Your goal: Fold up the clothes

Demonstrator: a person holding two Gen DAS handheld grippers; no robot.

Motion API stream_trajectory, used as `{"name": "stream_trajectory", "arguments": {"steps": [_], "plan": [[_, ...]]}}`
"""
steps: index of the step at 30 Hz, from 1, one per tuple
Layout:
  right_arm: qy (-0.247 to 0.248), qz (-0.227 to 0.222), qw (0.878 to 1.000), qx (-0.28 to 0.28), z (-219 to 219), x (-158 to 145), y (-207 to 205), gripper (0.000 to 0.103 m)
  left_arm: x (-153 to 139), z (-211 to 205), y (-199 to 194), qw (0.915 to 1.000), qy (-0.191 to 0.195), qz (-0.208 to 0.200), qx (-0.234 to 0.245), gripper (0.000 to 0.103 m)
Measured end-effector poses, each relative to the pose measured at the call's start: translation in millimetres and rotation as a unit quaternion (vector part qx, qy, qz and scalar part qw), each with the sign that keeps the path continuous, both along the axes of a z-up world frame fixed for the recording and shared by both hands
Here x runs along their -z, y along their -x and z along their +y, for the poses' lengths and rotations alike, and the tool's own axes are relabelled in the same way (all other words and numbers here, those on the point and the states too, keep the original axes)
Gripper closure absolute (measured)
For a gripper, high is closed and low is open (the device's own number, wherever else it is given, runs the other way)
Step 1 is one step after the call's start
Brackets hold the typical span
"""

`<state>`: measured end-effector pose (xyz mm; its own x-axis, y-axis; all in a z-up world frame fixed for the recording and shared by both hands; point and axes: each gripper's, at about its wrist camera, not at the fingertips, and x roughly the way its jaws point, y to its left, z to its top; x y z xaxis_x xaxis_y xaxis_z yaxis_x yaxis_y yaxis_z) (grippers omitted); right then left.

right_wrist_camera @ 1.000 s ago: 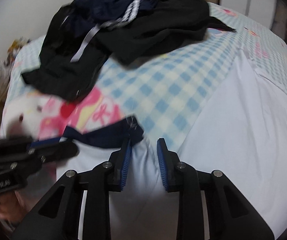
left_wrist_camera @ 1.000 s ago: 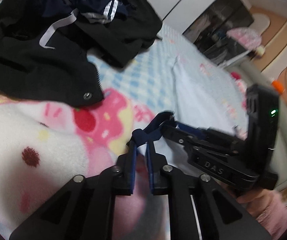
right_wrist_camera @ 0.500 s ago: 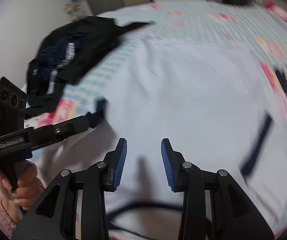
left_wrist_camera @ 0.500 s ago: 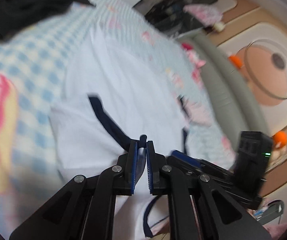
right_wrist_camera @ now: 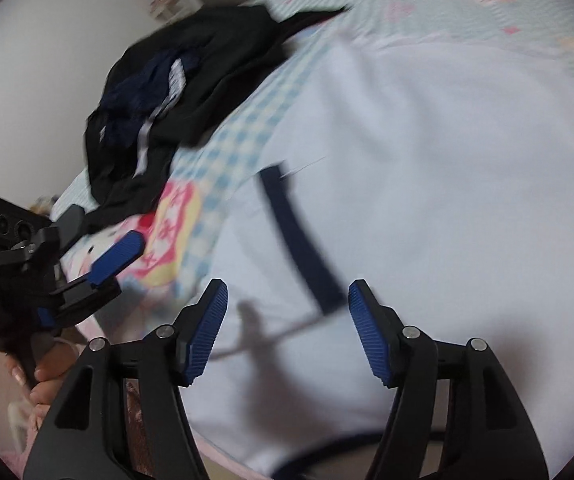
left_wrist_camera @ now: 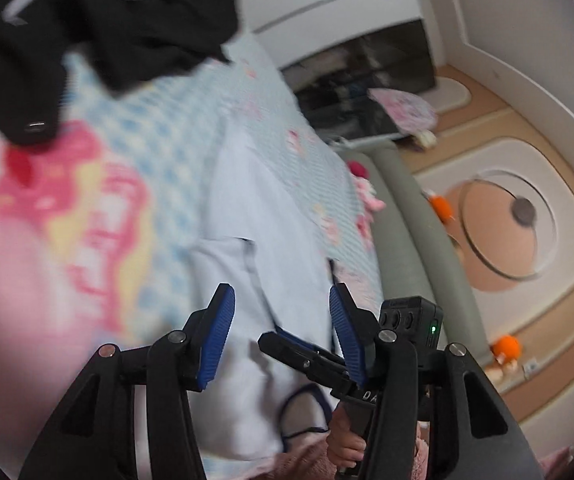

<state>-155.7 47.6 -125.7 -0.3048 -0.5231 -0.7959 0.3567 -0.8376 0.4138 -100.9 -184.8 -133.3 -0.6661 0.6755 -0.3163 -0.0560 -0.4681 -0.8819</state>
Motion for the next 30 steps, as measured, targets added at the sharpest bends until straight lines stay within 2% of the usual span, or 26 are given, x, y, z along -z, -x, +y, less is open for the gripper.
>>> {"name": "stream_trajectory", "arguments": {"steps": [3,4,6,9,12,16,17,19,20,21,23,24,25,27,29,30], "plan": [[-0.012,0.014,1.0,0.013,-7.6,5.2,-0.9,0.092,8.9,-0.7,7.5,1.0,0.003,-0.007,-0.004,0.052],[-0.013,0.021,1.0,0.02,-6.3,3.3,-2.6,0.095,11.8,-0.9,10.0,0.9999,0.004,-0.01,-0.006,0.052],[-0.011,0.035,0.999,0.032,1.8,-4.7,-7.4,0.095,7.2,9.2,11.5,0.9988,0.047,-0.01,0.001,0.052],[-0.008,0.057,0.997,0.05,13.9,-16.6,-14.5,0.095,-1.4,26.7,11.3,0.991,0.133,-0.01,0.012,0.052],[-0.004,0.079,0.995,0.069,26.0,-28.6,-21.6,0.095,-3.3,42.1,7.7,0.9716,0.236,-0.012,0.02,0.052],[-0.049,0.01,0.997,0.055,29.2,5.7,-14.4,0.088,1.2,64.6,7.4,0.9469,0.316,-0.018,0.056,0.052],[-0.055,0.013,0.997,0.051,27.5,7.3,-16.3,0.087,0.3,64.9,5.3,0.946,0.319,-0.015,0.054,0.052],[-0.054,0.036,0.997,0.05,23.4,-3.0,-22.3,0.073,-4.0,61.0,0.2,0.9507,0.307,-0.004,0.046,0.052],[-0.052,0.045,0.996,0.05,21.2,-8.5,-25.1,0.057,-7.6,57.7,-2.4,0.9552,0.293,0.005,0.042,0.052],[-0.051,0.057,0.996,0.048,18.6,-14.1,-28.2,0.053,-11.1,54.4,-5.0,0.9593,0.279,0.014,0.038,0.052],[-0.054,0.084,0.994,0.041,14.6,-24.2,-35.5,0.053,-13.6,55.4,-6.0,0.9592,0.278,0.02,0.045,0.051],[-0.067,0.101,0.992,0.04,13.8,-28.0,-39.6,0.053,-12.0,59.1,-5.8,0.9562,0.288,0.017,0.052,0.051],[-0.085,0.119,0.988,0.043,12.1,-32.0,-42.4,0.053,-9.2,64.0,-5.4,0.9518,0.3,0.011,0.06,0.051],[-0.118,0.142,0.981,0.054,14.6,-36.9,-44.8,0.053,-3.0,80.3,-2.1,0.9356,0.343,0.003,0.082,0.051],[-0.141,0.136,0.978,0.068,24.8,-35.4,-42.6,0.053,-0.9,92.1,-2.5,0.9098,0.405,0.004,0.089,0.051],[-0.145,0.127,0.978,0.073,29.0,-32.1,-40.6,0.053,-0.3,94.8,-3.2,0.9002,0.425,0.003,0.094,0.05]]}}
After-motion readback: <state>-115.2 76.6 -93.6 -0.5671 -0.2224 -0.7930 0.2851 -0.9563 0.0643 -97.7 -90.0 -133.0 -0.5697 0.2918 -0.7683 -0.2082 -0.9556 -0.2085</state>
